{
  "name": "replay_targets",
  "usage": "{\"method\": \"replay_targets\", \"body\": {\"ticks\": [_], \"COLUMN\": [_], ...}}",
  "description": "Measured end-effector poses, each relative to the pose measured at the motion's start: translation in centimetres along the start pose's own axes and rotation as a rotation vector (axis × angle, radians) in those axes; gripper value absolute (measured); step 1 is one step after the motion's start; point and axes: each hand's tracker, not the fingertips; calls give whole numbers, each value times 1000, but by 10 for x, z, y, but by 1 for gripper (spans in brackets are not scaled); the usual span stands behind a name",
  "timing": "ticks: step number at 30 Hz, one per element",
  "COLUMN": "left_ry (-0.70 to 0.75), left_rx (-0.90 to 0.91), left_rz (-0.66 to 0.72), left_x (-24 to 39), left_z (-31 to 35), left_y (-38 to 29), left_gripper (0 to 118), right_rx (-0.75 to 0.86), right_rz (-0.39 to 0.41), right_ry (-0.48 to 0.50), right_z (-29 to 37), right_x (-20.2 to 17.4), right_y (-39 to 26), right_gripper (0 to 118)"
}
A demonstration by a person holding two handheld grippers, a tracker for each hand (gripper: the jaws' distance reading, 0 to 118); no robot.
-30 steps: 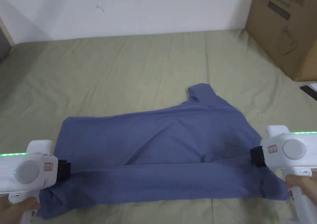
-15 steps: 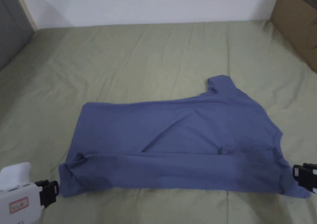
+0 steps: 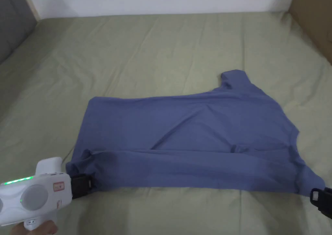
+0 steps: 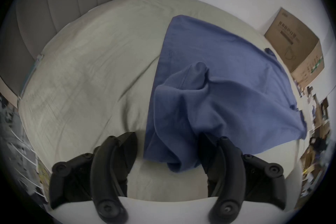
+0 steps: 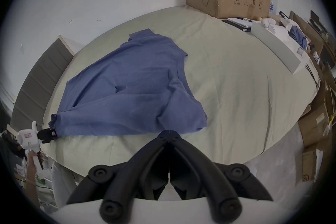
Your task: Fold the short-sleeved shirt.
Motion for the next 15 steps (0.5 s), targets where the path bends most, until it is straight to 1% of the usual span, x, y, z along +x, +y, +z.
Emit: {"method": "replay_targets", "body": {"ticks": [1, 2, 3, 4, 5, 6, 7, 8, 9, 10, 13, 14, 15], "left_ry": [26, 51, 44, 3, -34, -17, -20, -24, -34, -41, -53, -56, -58], "left_rx": [25, 52, 67, 53, -2, 19, 24, 23, 25, 32, 44, 49, 50], "left_rz": [-33, -51, -61, -44, -29, -43, -49, -46, -38, -33, -39, -47, -50], "left_x": [4, 6, 6, 4, 4, 4, 4, 4, 4, 5, 9, 11, 11], "left_z": [3, 9, 15, 16, 14, 15, 21, 24, 26, 30, 43, 46, 48], "left_y": [0, 1, 1, 4, 8, 9, 8, 9, 10, 10, 13, 14, 17], "left_gripper": [54, 30, 6, 3, 3, 3, 3, 3, 3, 3, 3, 3, 3], "right_rx": [-2, -3, -5, -7, -11, -25, -32, -29, -11, 5, -43, -71, -102], "right_rz": [-3, -5, -6, -6, -4, 8, 24, 40, 51, 49, 26, 36, 45], "right_ry": [-3, -4, -7, -12, -22, -51, -81, -86, -85, -92, -107, -95, -94], "right_z": [0, 0, -1, -3, -6, -10, -15, -21, -26, -30, -61, -76, -88], "right_x": [1, 1, 2, 4, 4, 3, 2, 2, 3, 2, 5, 5, 4], "right_y": [-1, -2, -1, 0, 4, 7, 11, 15, 18, 23, 37, 38, 36], "right_gripper": [0, 0, 0, 4, 24, 55, 97, 110, 110, 105, 104, 95, 76]}}
